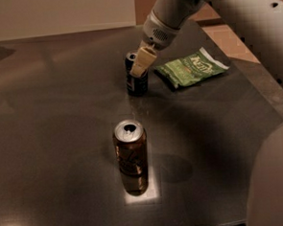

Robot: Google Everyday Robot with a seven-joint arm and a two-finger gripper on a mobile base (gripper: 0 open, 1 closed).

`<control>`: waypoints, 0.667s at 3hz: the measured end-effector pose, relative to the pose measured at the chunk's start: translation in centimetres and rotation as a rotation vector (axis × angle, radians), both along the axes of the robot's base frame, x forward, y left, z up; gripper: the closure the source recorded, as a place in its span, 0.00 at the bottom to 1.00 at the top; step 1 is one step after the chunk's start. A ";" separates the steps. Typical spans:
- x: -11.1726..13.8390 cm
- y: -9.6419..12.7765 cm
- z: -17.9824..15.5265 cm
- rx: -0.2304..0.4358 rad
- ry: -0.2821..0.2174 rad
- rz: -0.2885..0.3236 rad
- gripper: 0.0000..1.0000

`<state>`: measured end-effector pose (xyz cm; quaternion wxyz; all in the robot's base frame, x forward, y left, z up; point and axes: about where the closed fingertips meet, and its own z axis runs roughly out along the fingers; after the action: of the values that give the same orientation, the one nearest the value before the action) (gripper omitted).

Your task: Move pepsi can near orange can

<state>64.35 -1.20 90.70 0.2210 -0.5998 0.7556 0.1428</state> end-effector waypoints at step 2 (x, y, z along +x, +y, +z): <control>-5.0 0.6 2.2 0.049 0.017 0.168 1.00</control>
Offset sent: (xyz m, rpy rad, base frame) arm -0.0955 -0.0009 0.0384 0.0578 0.0333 0.3163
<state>59.34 -0.64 92.86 0.2162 -0.6545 0.7007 0.1844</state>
